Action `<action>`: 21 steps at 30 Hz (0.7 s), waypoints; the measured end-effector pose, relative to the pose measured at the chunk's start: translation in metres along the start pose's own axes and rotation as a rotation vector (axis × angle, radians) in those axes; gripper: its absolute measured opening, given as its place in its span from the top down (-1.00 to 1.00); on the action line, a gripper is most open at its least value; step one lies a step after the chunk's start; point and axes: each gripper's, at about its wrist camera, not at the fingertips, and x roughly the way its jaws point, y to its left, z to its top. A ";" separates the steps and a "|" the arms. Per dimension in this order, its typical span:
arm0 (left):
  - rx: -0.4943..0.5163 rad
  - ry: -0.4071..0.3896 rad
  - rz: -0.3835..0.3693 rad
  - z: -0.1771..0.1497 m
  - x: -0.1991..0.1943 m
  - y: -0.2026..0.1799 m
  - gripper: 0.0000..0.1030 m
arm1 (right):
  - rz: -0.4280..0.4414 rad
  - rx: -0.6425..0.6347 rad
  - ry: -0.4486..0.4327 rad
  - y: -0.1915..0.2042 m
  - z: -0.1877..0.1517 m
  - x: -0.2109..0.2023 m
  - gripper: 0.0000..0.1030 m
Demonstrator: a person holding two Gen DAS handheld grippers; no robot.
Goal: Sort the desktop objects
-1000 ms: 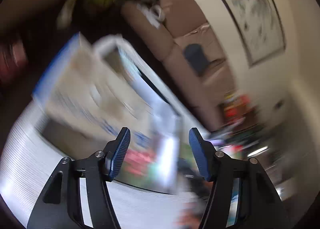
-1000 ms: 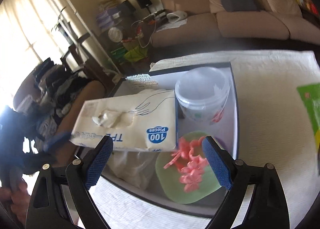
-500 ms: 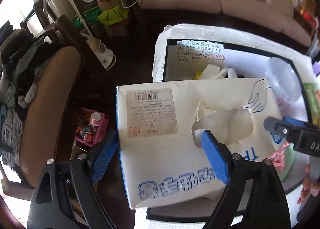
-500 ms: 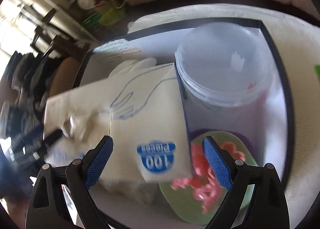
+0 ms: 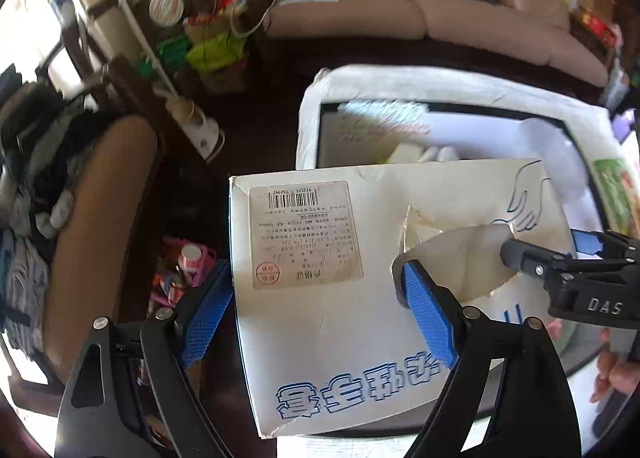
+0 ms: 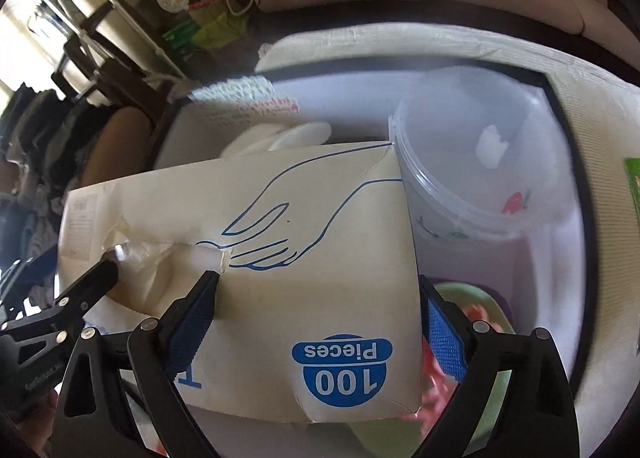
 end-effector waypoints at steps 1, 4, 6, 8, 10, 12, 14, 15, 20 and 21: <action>0.030 -0.005 0.005 0.000 -0.007 -0.006 -0.62 | 0.013 -0.007 0.007 -0.002 -0.003 -0.010 -0.88; 0.108 0.003 -0.014 -0.005 -0.018 -0.029 -0.62 | -0.015 -0.064 0.027 -0.008 -0.015 -0.033 -0.91; 0.138 0.014 -0.004 -0.008 -0.018 -0.040 -0.62 | -0.033 -0.052 0.041 -0.017 -0.022 -0.042 -0.91; 0.175 0.040 0.026 -0.013 -0.012 -0.047 -0.66 | -0.011 -0.025 0.078 -0.027 -0.026 -0.041 -0.92; 0.159 0.073 0.021 -0.015 -0.005 -0.045 -0.64 | 0.036 -0.001 0.136 -0.033 -0.026 -0.032 -0.92; 0.152 0.113 0.002 -0.017 0.003 -0.046 -0.64 | 0.051 0.013 0.192 -0.034 -0.028 -0.025 -0.92; 0.195 0.122 0.024 -0.018 0.007 -0.057 -0.67 | 0.012 -0.014 0.206 -0.033 -0.029 -0.027 -0.92; 0.199 0.128 0.019 -0.018 0.008 -0.062 -0.67 | 0.005 -0.017 0.217 -0.034 -0.027 -0.028 -0.92; 0.334 0.196 0.105 -0.020 0.035 -0.098 -0.65 | -0.025 -0.036 0.273 -0.049 -0.020 -0.044 -0.92; 0.361 0.212 0.133 -0.022 0.044 -0.103 -0.65 | -0.018 -0.039 0.263 -0.054 -0.020 -0.053 -0.92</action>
